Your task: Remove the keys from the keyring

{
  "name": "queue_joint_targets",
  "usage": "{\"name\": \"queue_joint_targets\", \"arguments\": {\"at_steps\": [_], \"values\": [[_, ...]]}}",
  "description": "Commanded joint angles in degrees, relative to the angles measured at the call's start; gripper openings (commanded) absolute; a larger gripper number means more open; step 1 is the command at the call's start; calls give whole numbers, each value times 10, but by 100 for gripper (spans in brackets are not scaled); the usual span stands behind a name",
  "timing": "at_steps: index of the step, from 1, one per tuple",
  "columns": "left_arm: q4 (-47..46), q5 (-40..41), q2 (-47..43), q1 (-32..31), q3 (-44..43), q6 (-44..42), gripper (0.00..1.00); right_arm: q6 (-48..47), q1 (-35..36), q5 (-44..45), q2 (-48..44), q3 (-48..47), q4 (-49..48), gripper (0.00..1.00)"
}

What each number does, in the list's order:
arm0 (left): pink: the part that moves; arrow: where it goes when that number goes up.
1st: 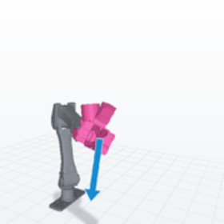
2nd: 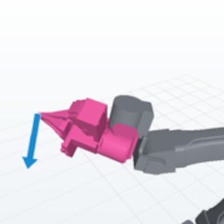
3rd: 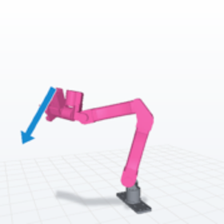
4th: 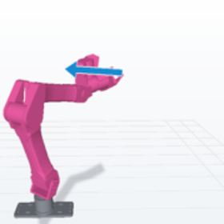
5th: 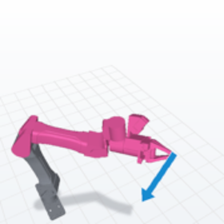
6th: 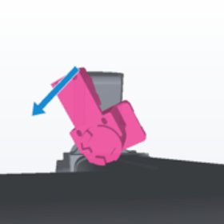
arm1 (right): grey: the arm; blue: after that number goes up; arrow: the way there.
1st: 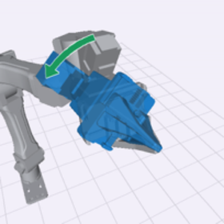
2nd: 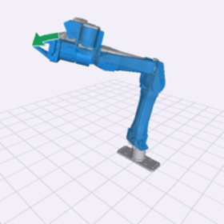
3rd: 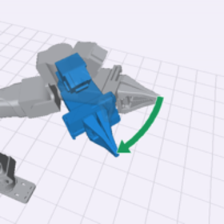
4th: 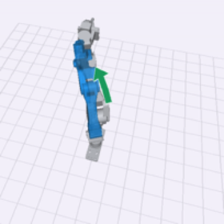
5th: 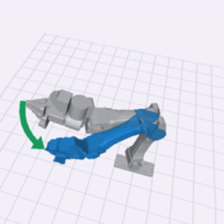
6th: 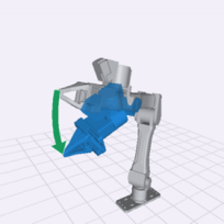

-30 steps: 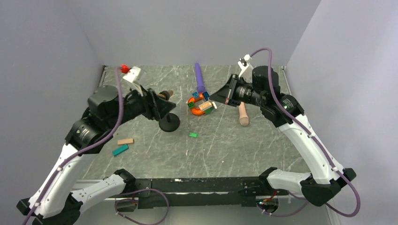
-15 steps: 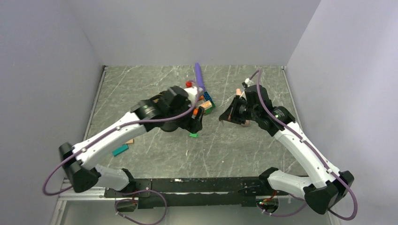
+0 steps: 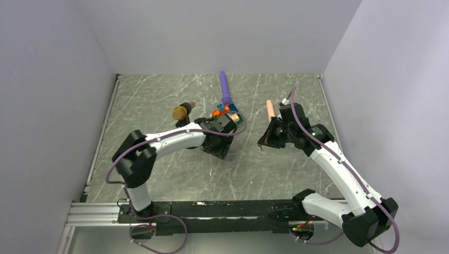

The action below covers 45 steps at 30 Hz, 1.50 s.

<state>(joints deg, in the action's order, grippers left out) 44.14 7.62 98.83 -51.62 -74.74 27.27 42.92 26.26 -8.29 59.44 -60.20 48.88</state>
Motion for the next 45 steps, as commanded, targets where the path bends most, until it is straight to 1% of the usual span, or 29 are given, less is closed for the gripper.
{"name": "queue_joint_targets", "arguments": {"at_steps": [1, 3, 5, 7, 9, 12, 16, 27, 32, 37, 45], "values": [[-40, 30, 51, 30, 12, -2, 64, -21, -7, -18, 8, 2, -1, 0], [-57, 23, 68, 44, 13, -8, 64, -25, -7, -21, 12, 6, -8, 0], [-68, 17, 84, 54, 9, -14, 63, -25, -8, -34, 12, 30, -40, 0], [-70, 16, 97, 59, 0, -18, 61, -21, -15, -57, 19, 59, -77, 0], [-78, 14, 105, 63, -5, -24, 59, -24, -21, -77, 40, 71, -92, 0], [-91, 5, 110, 63, -17, -27, 57, -36, -24, -83, 61, 64, -89, 0], [-93, 1, 116, 63, -31, -23, 54, -37, -26, -82, 55, 66, -92, 0], [-103, 6, 95, 63, -33, -24, 57, -36, -29, -80, 49, 69, -86, 0], [-95, 8, 115, 69, -52, -33, 52, -33, -29, -79, 41, 74, -82, 0], [-87, 6, 127, 77, -57, -36, 43, -29, -29, -78, 32, 81, -79, 0], [-94, 5, 123, 83, -21, -32, 43, -26, -29, -79, 24, 87, -77, 0]]}}
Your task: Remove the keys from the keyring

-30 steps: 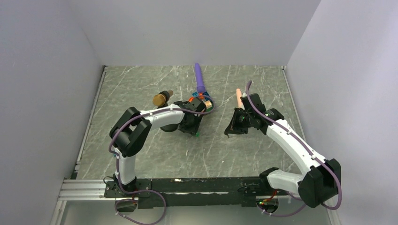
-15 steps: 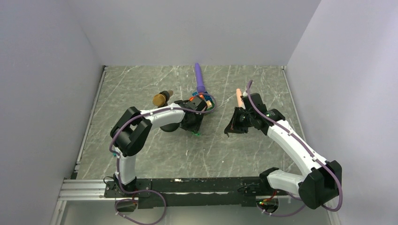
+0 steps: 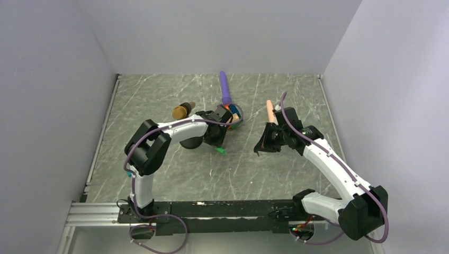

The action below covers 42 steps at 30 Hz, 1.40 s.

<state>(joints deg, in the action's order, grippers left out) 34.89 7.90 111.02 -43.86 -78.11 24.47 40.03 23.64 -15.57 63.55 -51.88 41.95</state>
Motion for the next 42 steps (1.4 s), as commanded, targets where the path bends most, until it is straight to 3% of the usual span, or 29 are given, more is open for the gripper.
{"name": "queue_joint_targets", "arguments": {"at_steps": [1, 8, 16, 27, 37, 42], "values": [[-1, -1, 3, 6, 15, -3, 43, 3, -3, -6, -18, 5, -8, 0], [-19, -15, 13, 6, 29, -1, 34, 6, -2, -11, -18, 8, -9, 0], [-20, -27, 10, 6, 31, -8, 0, 9, -3, -12, -25, 12, -8, 0], [58, -49, -135, 0, 38, 5, 0, -25, -3, 4, -41, -1, -5, 0], [171, -37, -347, -7, 188, 28, 0, -13, -6, -16, -60, 50, -46, 0], [179, -27, -392, -9, 238, 56, 0, -6, -5, -53, -48, 89, -97, 0]]}}
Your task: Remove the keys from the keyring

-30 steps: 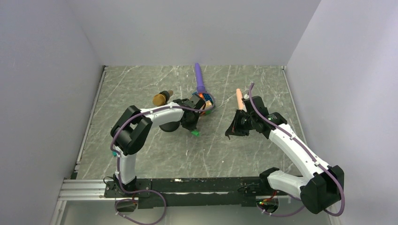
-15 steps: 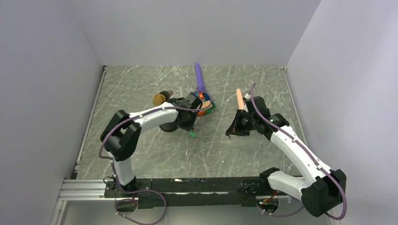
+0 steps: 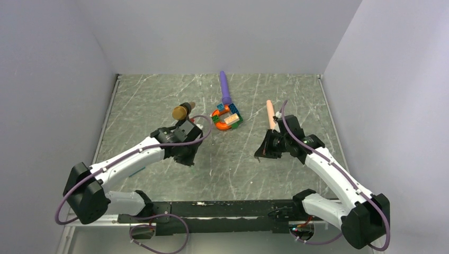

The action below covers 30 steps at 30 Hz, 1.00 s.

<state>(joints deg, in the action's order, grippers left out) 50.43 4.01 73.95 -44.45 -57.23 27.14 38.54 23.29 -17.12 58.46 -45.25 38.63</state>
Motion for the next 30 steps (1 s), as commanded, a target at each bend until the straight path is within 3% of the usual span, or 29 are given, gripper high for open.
{"name": "queue_joint_targets", "arguments": {"at_steps": [1, 4, 6, 9, 12, 14, 22, 30], "values": [[14, 8, -16, -3, 34, 32, 0, 10, -2, -47, 9, 34, -83, 0], [6, 2, 48, -2, 18, 32, 7, 11, -2, -75, 37, 63, -138, 0], [16, -2, 112, -3, -21, 23, 22, 9, -2, -86, 55, 69, -159, 0], [42, 0, 184, -6, -91, 18, 52, 11, 0, -94, 68, 74, -170, 0], [59, -4, 197, -6, -150, 17, 78, 8, -1, -94, 68, 77, -173, 0], [70, -9, 186, -6, -181, 17, 90, 6, -1, -95, 63, 83, -181, 0], [138, -32, 109, -8, -316, 24, 94, 30, -1, -144, 57, 162, -314, 0], [204, 61, 60, -7, -482, -1, 95, 32, 4, -120, 70, 195, -406, 0]]}}
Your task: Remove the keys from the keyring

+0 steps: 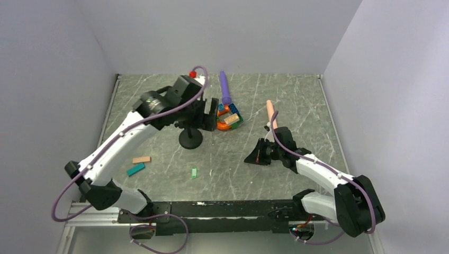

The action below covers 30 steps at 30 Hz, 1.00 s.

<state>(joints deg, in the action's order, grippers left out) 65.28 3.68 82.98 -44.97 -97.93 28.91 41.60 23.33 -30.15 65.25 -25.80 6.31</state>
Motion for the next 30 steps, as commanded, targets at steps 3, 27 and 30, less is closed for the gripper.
{"name": "queue_joint_targets", "arguments": {"at_steps": [3, 27, 30], "values": [[78, 124, -57, 4, -126, -44, 96, -15, 15, 34, 14, -17, -49, 0], [60, 213, -286, 42, 12, -45, 99, -136, 50, 212, -138, -322, 356, 92], [32, 200, -311, 43, 44, -54, 99, -145, 49, 223, -153, -374, 376, 100]]}}
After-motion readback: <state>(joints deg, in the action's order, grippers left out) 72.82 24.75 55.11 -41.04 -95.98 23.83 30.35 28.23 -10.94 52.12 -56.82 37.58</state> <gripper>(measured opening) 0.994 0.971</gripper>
